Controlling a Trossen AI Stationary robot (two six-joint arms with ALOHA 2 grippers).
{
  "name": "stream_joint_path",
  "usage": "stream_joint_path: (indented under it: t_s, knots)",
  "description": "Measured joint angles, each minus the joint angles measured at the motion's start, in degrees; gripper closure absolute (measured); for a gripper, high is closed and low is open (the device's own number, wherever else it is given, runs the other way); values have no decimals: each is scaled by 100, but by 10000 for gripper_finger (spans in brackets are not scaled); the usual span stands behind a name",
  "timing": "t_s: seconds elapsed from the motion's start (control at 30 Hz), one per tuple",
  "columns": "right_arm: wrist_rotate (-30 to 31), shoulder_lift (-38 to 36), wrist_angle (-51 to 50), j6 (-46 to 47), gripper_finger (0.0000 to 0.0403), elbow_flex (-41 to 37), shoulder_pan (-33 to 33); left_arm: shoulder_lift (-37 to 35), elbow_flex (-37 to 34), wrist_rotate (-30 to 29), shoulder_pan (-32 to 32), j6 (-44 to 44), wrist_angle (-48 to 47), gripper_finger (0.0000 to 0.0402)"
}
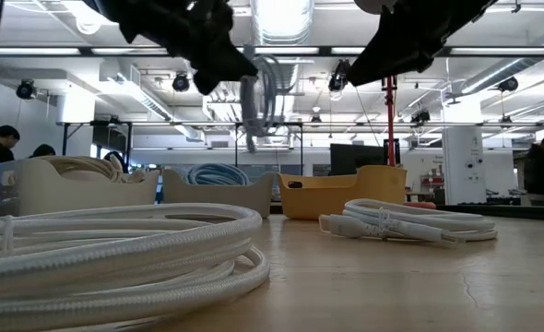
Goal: Sort HDMI cables
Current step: Put the light blue hdmi cable into the gray bin
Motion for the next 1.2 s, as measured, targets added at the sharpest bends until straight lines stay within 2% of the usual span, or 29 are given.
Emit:
stream_joint_path:
  t_s: [0.17, 0.4, 0.57, 0.9, 1.13, 1.2]
  knots:
    - [2, 0, 6, 0, 255, -51, -7, -227, -263, 265, 496, 80, -315, 348]
    - [11, 0, 25, -5, 250, -51, -17, 17, -683, 1485, 1300, 508, 74, 348]
    - [11, 0, 22, -4, 255, -51, -17, 186, -699, 2409, 1720, 680, 166, 348]
    - [11, 0, 19, -4, 266, -57, -15, 258, -742, 2475, 2204, 810, -424, 345]
    - [11, 0, 17, -4, 261, -58, -15, 394, -742, 2512, 2205, 813, -522, 305]
    - [11, 0, 19, -4, 263, -58, -15, 410, -747, 2697, 2205, 812, -436, 292]
